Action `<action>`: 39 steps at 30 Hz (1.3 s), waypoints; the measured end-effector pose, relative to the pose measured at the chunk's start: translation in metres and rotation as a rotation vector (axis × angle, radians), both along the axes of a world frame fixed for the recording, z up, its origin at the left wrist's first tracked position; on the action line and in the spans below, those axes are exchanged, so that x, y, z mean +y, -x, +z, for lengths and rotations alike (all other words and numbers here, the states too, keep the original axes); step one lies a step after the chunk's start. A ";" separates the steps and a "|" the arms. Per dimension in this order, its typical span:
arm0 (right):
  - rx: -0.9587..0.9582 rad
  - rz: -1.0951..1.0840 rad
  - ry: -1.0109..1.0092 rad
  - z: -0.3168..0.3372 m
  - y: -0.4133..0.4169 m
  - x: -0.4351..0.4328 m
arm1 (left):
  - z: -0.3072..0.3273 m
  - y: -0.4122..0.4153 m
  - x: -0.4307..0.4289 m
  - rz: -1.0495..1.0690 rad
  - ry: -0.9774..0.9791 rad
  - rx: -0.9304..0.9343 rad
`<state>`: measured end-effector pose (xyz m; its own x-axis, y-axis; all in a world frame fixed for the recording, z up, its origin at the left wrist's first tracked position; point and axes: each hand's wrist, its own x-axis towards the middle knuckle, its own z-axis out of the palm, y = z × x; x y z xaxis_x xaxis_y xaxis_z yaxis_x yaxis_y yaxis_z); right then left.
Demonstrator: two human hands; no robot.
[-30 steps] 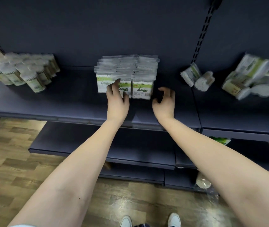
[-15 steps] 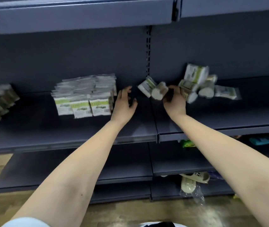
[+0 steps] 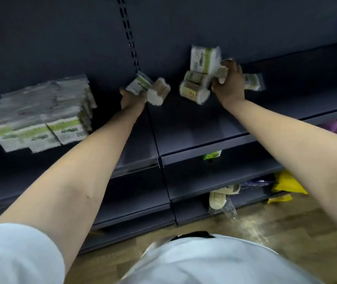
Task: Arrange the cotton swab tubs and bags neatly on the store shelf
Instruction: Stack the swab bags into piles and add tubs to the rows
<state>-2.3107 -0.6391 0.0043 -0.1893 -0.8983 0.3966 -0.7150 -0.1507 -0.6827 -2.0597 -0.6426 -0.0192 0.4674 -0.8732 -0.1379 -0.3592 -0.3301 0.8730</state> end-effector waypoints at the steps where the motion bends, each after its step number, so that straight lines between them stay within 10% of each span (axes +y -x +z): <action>1: -0.011 0.001 -0.013 -0.001 0.003 -0.005 | -0.002 0.002 -0.008 0.016 0.003 0.025; 8: -0.027 0.047 -0.119 0.003 0.003 -0.051 | -0.011 0.004 -0.042 0.263 0.022 0.258; 39: 0.098 0.039 -0.059 0.041 -0.048 -0.058 | 0.033 -0.024 0.045 0.089 0.355 0.584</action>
<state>-2.2625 -0.6966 0.0452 -0.1167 -0.9267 0.3572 -0.7728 -0.1412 -0.6187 -2.0357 -0.5980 0.0142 0.4760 -0.8736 -0.1014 0.2178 0.0054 0.9760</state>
